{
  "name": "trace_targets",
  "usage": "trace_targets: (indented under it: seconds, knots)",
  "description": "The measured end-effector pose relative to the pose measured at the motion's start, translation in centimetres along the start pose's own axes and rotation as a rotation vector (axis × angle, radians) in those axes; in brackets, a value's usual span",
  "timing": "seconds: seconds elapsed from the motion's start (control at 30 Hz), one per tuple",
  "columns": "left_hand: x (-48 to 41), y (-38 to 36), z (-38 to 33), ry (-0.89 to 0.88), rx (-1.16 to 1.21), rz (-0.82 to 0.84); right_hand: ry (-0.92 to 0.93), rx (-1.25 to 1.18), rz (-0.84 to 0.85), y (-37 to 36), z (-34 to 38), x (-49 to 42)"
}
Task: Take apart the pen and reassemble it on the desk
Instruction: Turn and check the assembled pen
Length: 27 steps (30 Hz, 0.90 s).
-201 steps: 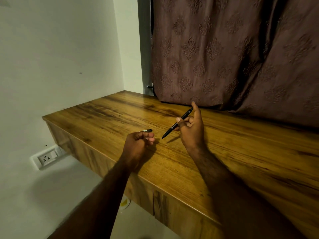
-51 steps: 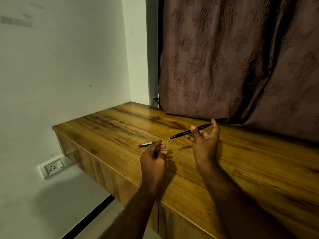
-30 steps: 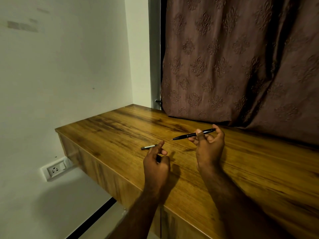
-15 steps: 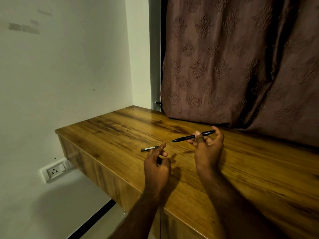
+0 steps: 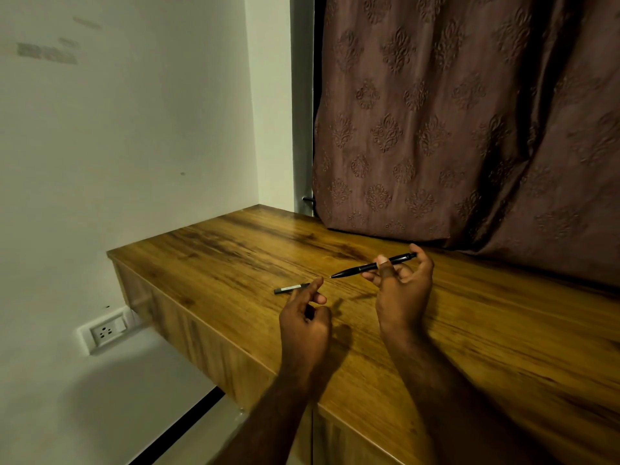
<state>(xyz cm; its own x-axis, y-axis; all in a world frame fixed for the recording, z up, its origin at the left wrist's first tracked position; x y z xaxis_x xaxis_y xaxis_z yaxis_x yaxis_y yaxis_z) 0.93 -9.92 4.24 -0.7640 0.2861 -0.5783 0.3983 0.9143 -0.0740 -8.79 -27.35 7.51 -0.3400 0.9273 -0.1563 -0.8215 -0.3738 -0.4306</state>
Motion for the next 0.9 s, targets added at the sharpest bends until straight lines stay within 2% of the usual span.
trace_targets:
  seconds: [0.67,0.9]
  knots:
    - [0.2,-0.7,-0.5,-0.01,0.047,0.069,0.003,0.052,-0.013,-0.1,-0.4,0.5]
    - [0.2,-1.1,0.3,0.077,0.165,0.078,-0.023,0.035,-0.031,0.1,-1.1,0.4]
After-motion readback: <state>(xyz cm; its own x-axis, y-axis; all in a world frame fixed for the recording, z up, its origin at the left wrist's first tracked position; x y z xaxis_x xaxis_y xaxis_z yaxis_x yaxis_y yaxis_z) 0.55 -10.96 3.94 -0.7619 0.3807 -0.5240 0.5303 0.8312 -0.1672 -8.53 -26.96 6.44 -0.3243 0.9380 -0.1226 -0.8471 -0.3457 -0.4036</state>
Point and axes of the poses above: each hand's wrist, its own x-axis away from the middle knuckle, its own y-axis out of the back of the hand, z = x × y, the point moved 9 cm from there along -x, towards the middle knuckle, and after that the axes turned 13 degrees about -y, right-handed, at the moved point
